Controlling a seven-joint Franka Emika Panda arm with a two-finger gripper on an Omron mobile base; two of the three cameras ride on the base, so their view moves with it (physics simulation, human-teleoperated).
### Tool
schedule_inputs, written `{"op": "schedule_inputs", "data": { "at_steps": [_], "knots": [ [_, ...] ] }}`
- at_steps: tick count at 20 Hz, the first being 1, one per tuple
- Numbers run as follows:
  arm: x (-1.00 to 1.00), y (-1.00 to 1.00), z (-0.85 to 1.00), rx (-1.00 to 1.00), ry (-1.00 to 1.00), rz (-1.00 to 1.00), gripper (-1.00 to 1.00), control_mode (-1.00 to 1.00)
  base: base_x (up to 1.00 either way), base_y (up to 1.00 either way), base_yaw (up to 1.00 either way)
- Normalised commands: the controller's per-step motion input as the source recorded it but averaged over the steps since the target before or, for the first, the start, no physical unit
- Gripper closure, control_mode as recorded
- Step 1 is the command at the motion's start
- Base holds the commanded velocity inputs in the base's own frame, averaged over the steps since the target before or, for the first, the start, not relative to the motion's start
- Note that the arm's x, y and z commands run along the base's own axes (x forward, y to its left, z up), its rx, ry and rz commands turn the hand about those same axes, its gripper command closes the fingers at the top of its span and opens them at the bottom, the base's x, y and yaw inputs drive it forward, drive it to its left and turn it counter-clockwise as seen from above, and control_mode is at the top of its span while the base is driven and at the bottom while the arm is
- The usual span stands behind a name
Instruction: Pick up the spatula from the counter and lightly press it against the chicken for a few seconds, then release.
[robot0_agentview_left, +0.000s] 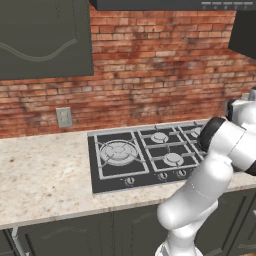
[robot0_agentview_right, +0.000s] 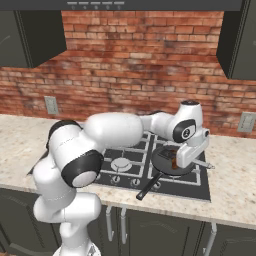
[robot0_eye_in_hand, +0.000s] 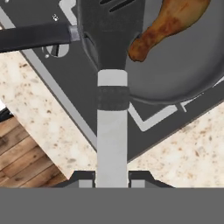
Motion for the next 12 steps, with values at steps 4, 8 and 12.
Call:
{"op": "schedule_inputs", "data": {
  "at_steps": [4, 8, 12],
  "knots": [
    [0.21, -0.16, -0.12, 0.00, 0.02, 0.01, 1.00, -1.00, 0.00, 0.00, 0.00],
    [0.20, -0.20, -0.05, 0.00, 0.01, 0.01, 1.00, -1.00, 0.00, 0.00, 0.00],
    [0.25, -0.19, -0.01, 0.00, 0.00, 0.02, 1.00, -1.00, 0.00, 0.00, 0.00]
  ]
}}
